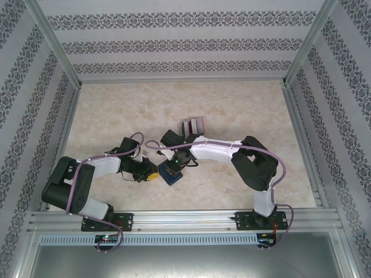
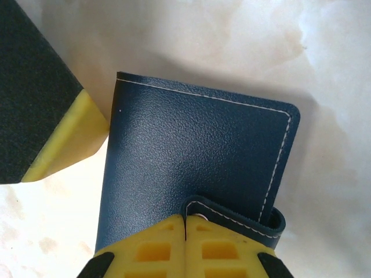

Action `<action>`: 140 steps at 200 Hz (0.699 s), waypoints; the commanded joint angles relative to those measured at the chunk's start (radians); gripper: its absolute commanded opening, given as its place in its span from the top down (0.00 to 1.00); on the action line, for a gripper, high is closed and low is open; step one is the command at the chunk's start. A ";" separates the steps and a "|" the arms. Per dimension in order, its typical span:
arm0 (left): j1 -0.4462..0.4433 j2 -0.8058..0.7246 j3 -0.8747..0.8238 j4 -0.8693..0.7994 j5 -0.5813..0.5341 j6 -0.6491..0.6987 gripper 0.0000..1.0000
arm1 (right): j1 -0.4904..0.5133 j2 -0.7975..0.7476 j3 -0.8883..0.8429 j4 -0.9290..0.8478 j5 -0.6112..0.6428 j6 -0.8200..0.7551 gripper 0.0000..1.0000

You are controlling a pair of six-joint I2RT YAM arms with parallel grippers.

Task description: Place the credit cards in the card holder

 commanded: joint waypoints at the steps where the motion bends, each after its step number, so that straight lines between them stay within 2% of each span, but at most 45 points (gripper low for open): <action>1: -0.010 0.058 0.006 0.095 -0.028 -0.003 0.82 | 0.004 0.139 -0.034 -0.061 0.008 0.049 1.00; 18: -0.009 0.063 0.006 0.099 -0.023 -0.004 0.83 | -0.005 0.173 -0.026 -0.081 -0.019 0.071 1.00; 38: -0.009 0.034 0.011 0.093 -0.033 0.002 0.84 | -0.005 0.112 -0.041 -0.047 -0.020 0.092 1.00; 45: -0.006 0.014 0.020 0.075 -0.047 0.012 0.83 | -0.006 0.075 -0.040 -0.038 -0.004 0.100 0.92; 64: 0.006 -0.038 0.077 -0.022 -0.100 0.060 0.80 | -0.010 -0.044 -0.054 0.006 0.043 0.109 0.79; 78: 0.030 -0.081 0.116 -0.070 -0.125 0.086 0.72 | -0.022 -0.145 -0.086 0.065 0.034 0.100 0.77; 96: 0.052 -0.150 0.173 -0.157 -0.222 0.131 0.70 | -0.056 -0.293 -0.173 0.178 0.007 0.111 0.71; 108: 0.054 -0.197 0.233 -0.246 -0.343 0.182 0.63 | -0.074 -0.404 -0.253 0.269 0.019 0.112 0.63; 118: 0.054 -0.244 0.268 -0.281 -0.437 0.217 0.57 | -0.087 -0.491 -0.313 0.320 0.053 0.095 0.61; 129: 0.054 -0.302 0.289 -0.270 -0.525 0.269 0.48 | -0.094 -0.587 -0.371 0.366 0.120 0.064 0.59; 136: 0.053 -0.343 0.279 -0.210 -0.531 0.321 0.44 | -0.095 -0.674 -0.430 0.411 0.188 0.031 0.58; 138: 0.053 -0.356 0.273 -0.185 -0.519 0.341 0.41 | -0.095 -0.685 -0.438 0.417 0.197 0.026 0.57; 140: 0.052 -0.365 0.267 -0.165 -0.510 0.361 0.32 | -0.095 -0.706 -0.457 0.432 0.215 0.016 0.57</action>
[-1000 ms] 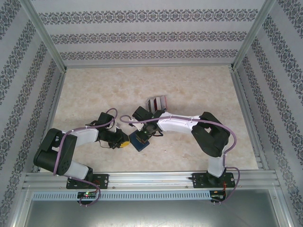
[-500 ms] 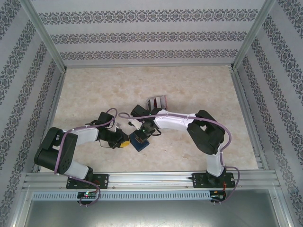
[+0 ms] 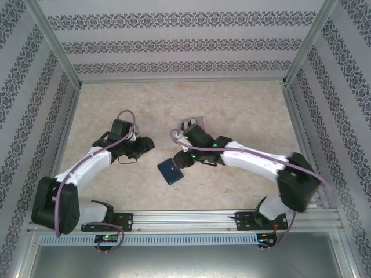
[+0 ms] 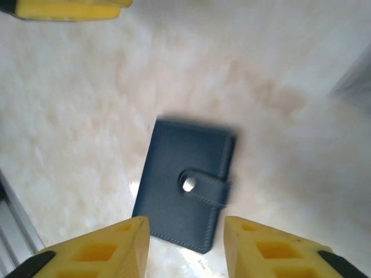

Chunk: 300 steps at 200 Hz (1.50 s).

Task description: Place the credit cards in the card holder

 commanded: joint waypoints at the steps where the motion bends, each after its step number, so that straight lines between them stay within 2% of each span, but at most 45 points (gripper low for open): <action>1: 0.007 -0.120 0.005 0.026 -0.162 0.197 0.28 | -0.006 -0.194 -0.136 0.187 0.174 -0.076 0.56; 3: 0.007 -0.133 -0.003 0.051 -0.149 0.213 0.10 | -0.007 -0.228 -0.168 0.212 0.204 -0.090 0.54; 4: 0.006 -0.138 -0.006 0.057 -0.141 0.224 0.05 | -0.007 -0.228 -0.168 0.212 0.204 -0.090 0.54; 6: 0.006 -0.150 -0.011 0.085 -0.131 0.238 0.01 | -0.008 -0.255 -0.189 0.229 0.227 -0.100 0.53; 10: 0.005 -0.173 -0.022 0.122 -0.125 0.270 0.00 | -0.012 -0.302 -0.231 0.267 0.269 -0.121 0.48; 14: 0.002 -0.189 -0.030 0.152 -0.130 0.292 0.00 | -0.017 -0.348 -0.273 0.308 0.308 -0.141 0.40; 17: 0.000 -0.202 -0.036 0.173 -0.142 0.307 0.00 | -0.024 -0.383 -0.302 0.340 0.335 -0.154 0.28; 19: -0.002 -0.210 -0.039 0.184 -0.151 0.314 0.00 | -0.029 -0.404 -0.324 0.357 0.355 -0.165 0.10; 20: -0.002 -0.213 -0.043 0.191 -0.158 0.318 0.00 | -0.031 -0.413 -0.333 0.371 0.362 -0.170 0.06; 24: -0.004 -0.227 -0.052 0.213 -0.192 0.331 0.00 | -0.045 -0.455 -0.371 0.410 0.396 -0.190 0.02; 49: -0.009 -0.248 -0.157 0.420 -0.377 0.478 0.01 | -0.171 -0.661 -0.519 0.528 0.545 -0.288 0.02; 63: -0.008 -0.215 -0.203 0.469 -0.388 0.712 0.01 | -0.275 -0.734 -0.574 0.561 0.621 -0.310 0.02; 69: -0.008 -0.197 -0.219 0.485 -0.411 0.760 0.01 | -0.322 -0.751 -0.592 0.558 0.625 -0.317 0.02; 86: 0.006 -0.140 -0.258 0.546 -0.524 0.802 0.01 | -0.477 -0.758 -0.682 0.625 0.568 -0.379 0.02; 93: 0.022 -0.117 -0.279 0.598 -0.532 0.797 0.01 | -0.536 -0.743 -0.721 0.673 0.525 -0.381 0.02; 105: 0.049 -0.067 -0.307 0.699 -0.534 0.762 0.01 | -0.621 -0.706 -0.757 0.732 0.483 -0.299 0.02; 120: 0.078 0.005 -0.309 0.771 -0.511 0.762 0.01 | -0.699 -0.603 -0.776 0.829 0.374 -0.246 0.02; 135: 0.101 0.090 -0.308 0.849 -0.510 0.764 0.01 | -0.732 -0.444 -0.787 0.978 0.359 -0.233 0.02; 152: 0.158 0.199 -0.299 0.936 -0.451 0.739 0.01 | -0.755 -0.269 -0.762 1.092 0.313 -0.210 0.02; 160: 0.173 0.220 -0.262 0.888 -0.407 0.761 0.01 | -0.760 -0.200 -0.755 1.175 0.273 -0.215 0.02; 173: 0.215 0.267 -0.239 0.908 -0.351 0.751 0.01 | -0.760 -0.148 -0.700 1.143 0.283 -0.250 0.02; 183: 0.266 0.316 -0.251 0.981 -0.284 0.708 0.01 | -0.786 -0.079 -0.689 1.214 0.289 -0.231 0.02; 190: 0.290 0.310 -0.261 0.983 -0.248 0.698 0.00 | -0.816 -0.032 -0.680 1.222 0.270 -0.202 0.02; 207: 0.289 0.298 -0.296 1.036 -0.249 0.704 0.00 | -0.838 0.136 -0.687 1.438 0.228 -0.173 0.02; 212: 0.286 0.303 -0.306 1.057 -0.250 0.711 0.00 | -0.839 0.136 -0.680 1.414 0.214 -0.178 0.02; 220: 0.274 0.312 -0.335 1.105 -0.301 0.706 0.00 | -0.839 0.085 -0.647 1.263 0.212 -0.188 0.02; 224: 0.272 0.341 -0.363 1.208 -0.332 0.692 0.01 | -0.836 0.069 -0.631 1.213 0.221 -0.190 0.02; 229: 0.275 0.369 -0.393 1.306 -0.329 0.685 0.01 | -0.835 0.082 -0.630 1.233 0.225 -0.191 0.02; 239: 0.277 0.318 -0.375 1.170 -0.353 0.676 0.01 | -0.835 0.115 -0.629 1.293 0.239 -0.179 0.02; 249: 0.272 0.353 -0.378 1.244 -0.372 0.679 0.00 | -0.835 0.099 -0.629 1.239 0.267 -0.169 0.02; 258: 0.268 0.328 -0.360 1.161 -0.376 0.679 0.00 | -0.834 0.081 -0.596 1.194 0.278 -0.172 0.02; 267: 0.263 0.344 -0.369 1.209 -0.388 0.684 0.00 | -0.834 0.091 -0.602 1.224 0.279 -0.172 0.02; 275: 0.260 0.331 -0.359 1.165 -0.390 0.683 0.00 | -0.831 0.092 -0.602 1.222 0.278 -0.176 0.02; 300: 0.257 0.339 -0.363 1.186 -0.398 0.687 0.00 | -0.802 0.090 -0.589 1.199 0.313 -0.202 0.02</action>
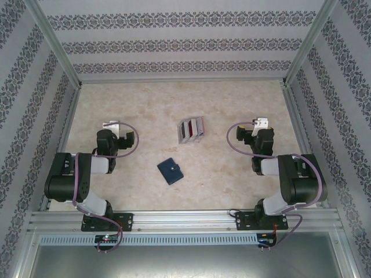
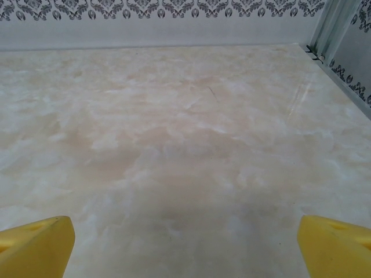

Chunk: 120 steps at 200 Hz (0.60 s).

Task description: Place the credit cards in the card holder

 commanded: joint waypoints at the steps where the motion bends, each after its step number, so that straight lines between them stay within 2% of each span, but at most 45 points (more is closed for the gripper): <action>1: -0.011 0.004 0.007 0.060 -0.026 -0.013 0.00 | 0.028 -0.013 0.022 -0.006 0.042 -0.007 0.02; 120: -0.021 0.001 0.013 0.047 -0.039 -0.005 0.00 | 0.029 -0.012 0.027 -0.015 0.044 -0.007 0.02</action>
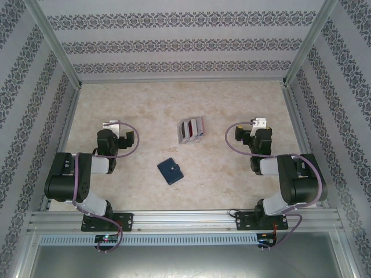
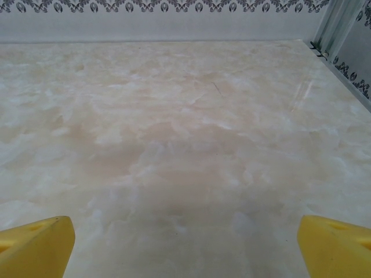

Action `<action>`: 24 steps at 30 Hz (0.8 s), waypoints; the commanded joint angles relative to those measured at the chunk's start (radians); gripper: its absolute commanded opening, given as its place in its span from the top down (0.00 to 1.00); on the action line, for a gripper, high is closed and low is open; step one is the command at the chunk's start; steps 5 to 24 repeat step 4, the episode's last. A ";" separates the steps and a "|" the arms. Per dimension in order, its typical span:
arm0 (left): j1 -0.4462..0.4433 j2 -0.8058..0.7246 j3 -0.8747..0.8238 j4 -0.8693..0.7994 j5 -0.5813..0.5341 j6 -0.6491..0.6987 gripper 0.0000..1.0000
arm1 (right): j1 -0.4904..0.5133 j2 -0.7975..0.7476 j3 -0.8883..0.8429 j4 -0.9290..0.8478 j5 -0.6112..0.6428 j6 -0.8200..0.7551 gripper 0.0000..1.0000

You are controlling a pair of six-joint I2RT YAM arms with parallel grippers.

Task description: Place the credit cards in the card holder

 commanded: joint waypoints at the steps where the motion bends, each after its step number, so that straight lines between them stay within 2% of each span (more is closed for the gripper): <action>1: -0.015 0.001 0.013 0.035 -0.013 -0.005 0.00 | 0.006 -0.012 0.019 0.009 0.022 -0.007 0.02; 24: -0.015 0.001 0.013 0.035 -0.013 -0.006 0.01 | 0.006 -0.015 0.016 0.011 0.023 -0.005 0.02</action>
